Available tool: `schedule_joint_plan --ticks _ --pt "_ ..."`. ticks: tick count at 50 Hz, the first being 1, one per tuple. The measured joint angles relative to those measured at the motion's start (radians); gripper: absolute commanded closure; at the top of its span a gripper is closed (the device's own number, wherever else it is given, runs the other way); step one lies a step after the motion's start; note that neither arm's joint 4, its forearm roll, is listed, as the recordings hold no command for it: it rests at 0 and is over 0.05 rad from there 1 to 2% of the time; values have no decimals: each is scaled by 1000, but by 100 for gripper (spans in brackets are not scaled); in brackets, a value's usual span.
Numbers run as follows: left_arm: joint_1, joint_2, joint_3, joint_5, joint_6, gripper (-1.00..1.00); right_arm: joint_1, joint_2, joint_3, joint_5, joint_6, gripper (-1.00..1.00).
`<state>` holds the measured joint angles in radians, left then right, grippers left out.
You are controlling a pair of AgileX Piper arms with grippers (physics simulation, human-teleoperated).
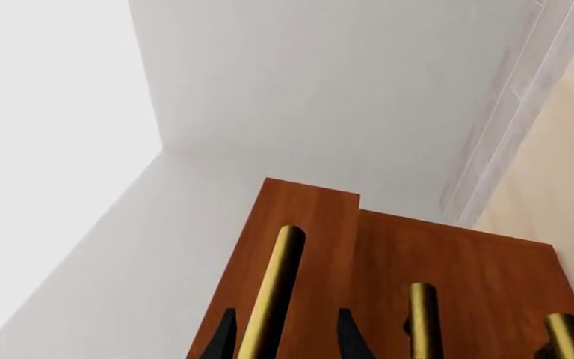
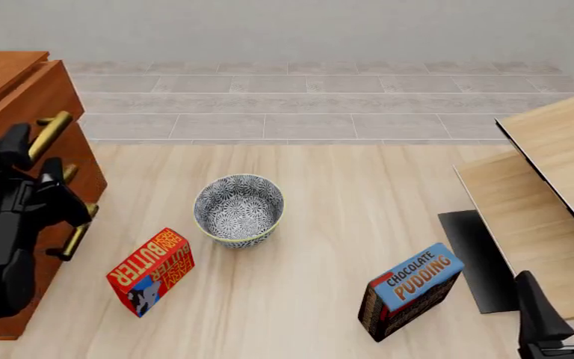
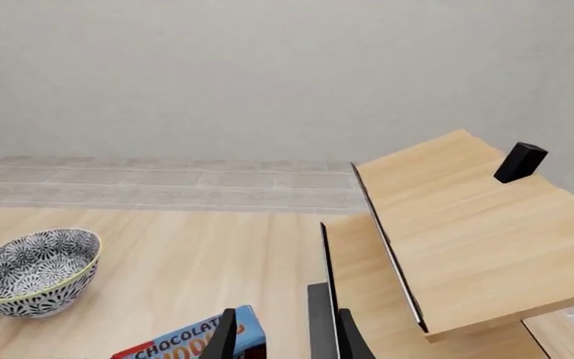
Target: Close the top drawer of the cabinet.
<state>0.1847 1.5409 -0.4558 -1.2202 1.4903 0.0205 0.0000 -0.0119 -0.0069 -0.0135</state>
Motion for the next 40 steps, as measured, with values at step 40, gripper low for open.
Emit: schedule_joint_plan --ticks 40 --pt "30 18 -22 0 -7 -100 12 0 11 -4 -5 -100"
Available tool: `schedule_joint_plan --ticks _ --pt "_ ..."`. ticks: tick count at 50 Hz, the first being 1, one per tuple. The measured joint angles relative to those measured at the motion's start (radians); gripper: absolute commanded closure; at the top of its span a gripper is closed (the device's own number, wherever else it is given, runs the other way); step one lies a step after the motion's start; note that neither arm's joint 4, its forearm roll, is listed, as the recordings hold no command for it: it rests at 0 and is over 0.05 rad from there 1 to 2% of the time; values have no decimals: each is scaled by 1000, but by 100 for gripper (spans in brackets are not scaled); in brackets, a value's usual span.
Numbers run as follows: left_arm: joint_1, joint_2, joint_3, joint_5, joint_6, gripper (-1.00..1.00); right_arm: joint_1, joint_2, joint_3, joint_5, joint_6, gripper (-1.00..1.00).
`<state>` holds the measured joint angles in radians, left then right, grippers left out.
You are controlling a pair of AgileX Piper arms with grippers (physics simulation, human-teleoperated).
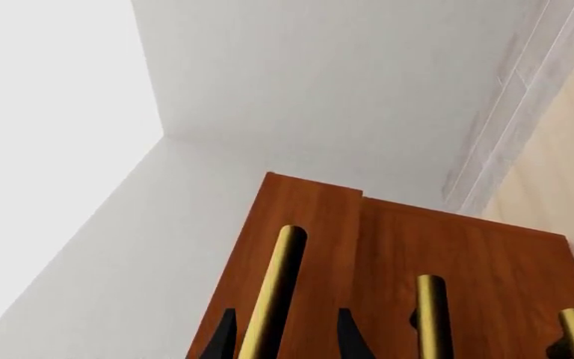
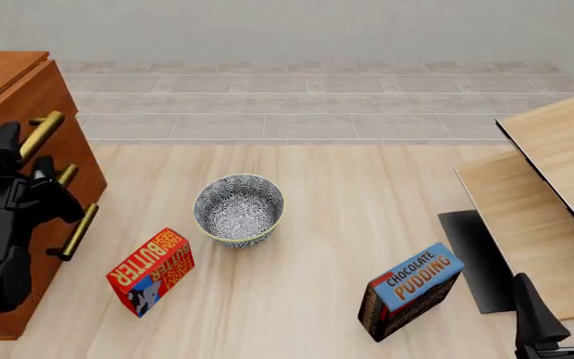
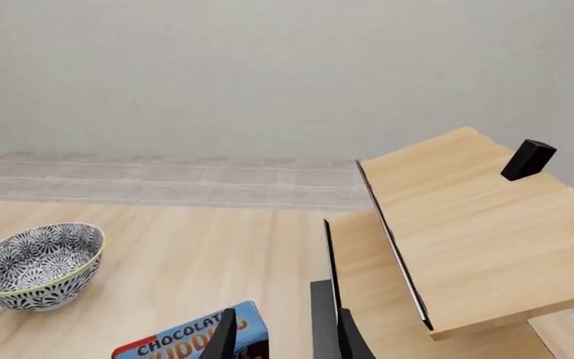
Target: Close the top drawer of the cabinet.
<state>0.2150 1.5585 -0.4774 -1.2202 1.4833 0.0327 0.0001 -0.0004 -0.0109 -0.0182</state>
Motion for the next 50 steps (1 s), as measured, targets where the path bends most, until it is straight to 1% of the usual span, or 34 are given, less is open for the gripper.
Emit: schedule_joint_plan --ticks 21,50 --pt "0 0 0 0 -1 -100 0 0 0 -2 1 -100" --pt "8 1 -1 0 -21 -100 1 0 0 -3 0 -100"
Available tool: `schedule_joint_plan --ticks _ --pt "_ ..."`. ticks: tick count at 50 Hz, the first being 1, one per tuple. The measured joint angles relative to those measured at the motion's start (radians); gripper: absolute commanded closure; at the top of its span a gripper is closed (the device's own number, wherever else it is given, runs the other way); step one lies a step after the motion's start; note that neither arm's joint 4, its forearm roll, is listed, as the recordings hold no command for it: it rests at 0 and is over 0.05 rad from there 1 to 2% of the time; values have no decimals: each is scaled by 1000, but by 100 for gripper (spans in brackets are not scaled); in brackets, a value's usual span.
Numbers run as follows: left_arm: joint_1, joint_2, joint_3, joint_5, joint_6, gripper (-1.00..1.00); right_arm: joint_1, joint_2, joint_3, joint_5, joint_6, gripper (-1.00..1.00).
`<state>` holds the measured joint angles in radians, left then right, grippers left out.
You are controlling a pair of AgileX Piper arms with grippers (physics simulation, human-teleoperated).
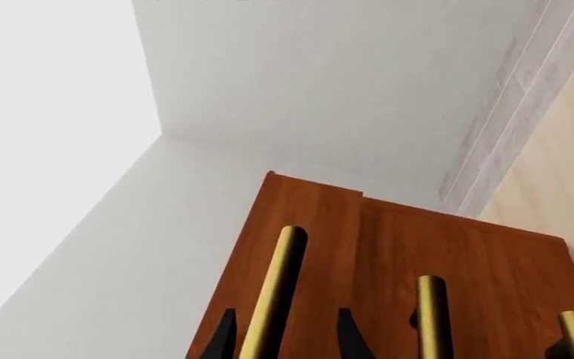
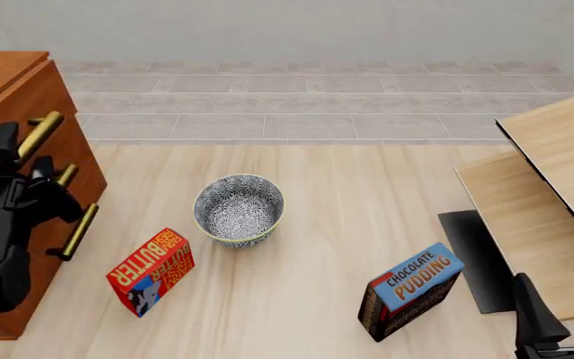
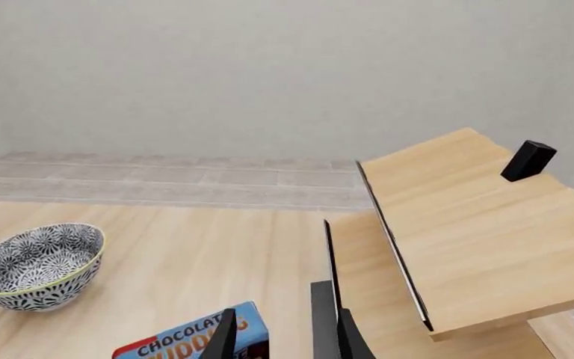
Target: Close the top drawer of the cabinet.
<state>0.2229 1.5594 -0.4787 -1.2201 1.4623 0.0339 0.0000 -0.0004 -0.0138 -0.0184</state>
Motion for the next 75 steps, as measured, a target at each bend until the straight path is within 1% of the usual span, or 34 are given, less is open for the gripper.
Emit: schedule_joint_plan --ticks 36,54,61,72,75 --pt "16 1 -5 0 -58 -100 3 0 0 2 -1 -100" --pt "22 2 -6 0 -71 -100 6 0 0 3 -1 -100" --pt "27 3 -8 0 -91 -100 7 0 0 4 -1 -100" --pt "43 6 -14 0 -157 -100 11 0 0 5 -2 -100" --pt "44 5 -14 0 -156 -100 11 0 0 6 -3 -100"
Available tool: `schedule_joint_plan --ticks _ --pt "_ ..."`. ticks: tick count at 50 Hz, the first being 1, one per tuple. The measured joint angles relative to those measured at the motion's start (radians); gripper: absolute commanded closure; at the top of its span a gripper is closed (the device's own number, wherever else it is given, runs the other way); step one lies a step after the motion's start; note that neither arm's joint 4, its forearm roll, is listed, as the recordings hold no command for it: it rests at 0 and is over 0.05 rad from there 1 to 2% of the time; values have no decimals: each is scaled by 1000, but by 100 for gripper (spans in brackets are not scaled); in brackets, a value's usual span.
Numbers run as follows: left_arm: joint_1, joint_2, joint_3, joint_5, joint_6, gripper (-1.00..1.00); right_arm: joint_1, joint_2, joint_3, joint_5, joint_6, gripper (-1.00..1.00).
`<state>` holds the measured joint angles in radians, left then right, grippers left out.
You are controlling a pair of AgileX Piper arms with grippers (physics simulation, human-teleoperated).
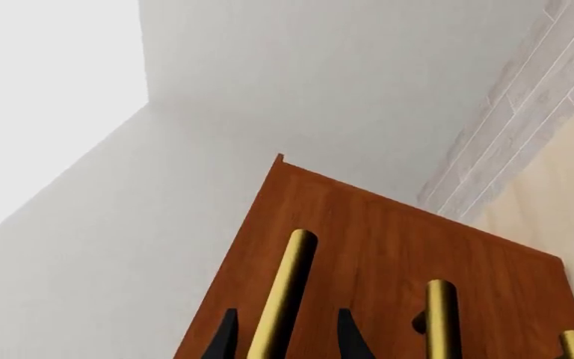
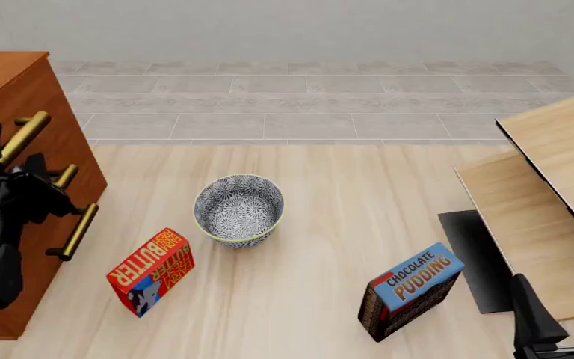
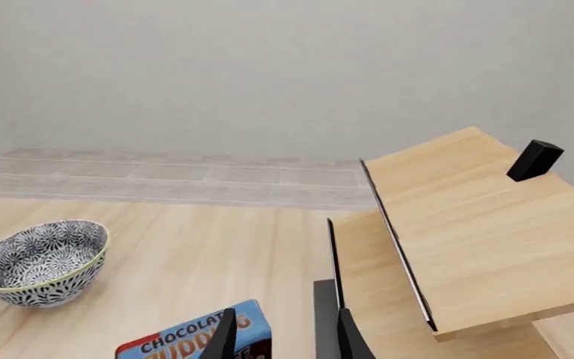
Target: Close the top drawer of the cabinet.
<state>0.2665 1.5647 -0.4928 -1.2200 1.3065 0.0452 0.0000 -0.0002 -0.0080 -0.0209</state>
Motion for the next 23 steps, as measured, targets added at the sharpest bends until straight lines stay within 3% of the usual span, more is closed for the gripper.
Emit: schedule_joint_plan --ticks 23 --pt "2 0 0 0 -3 -100 4 0 -1 3 2 -100"
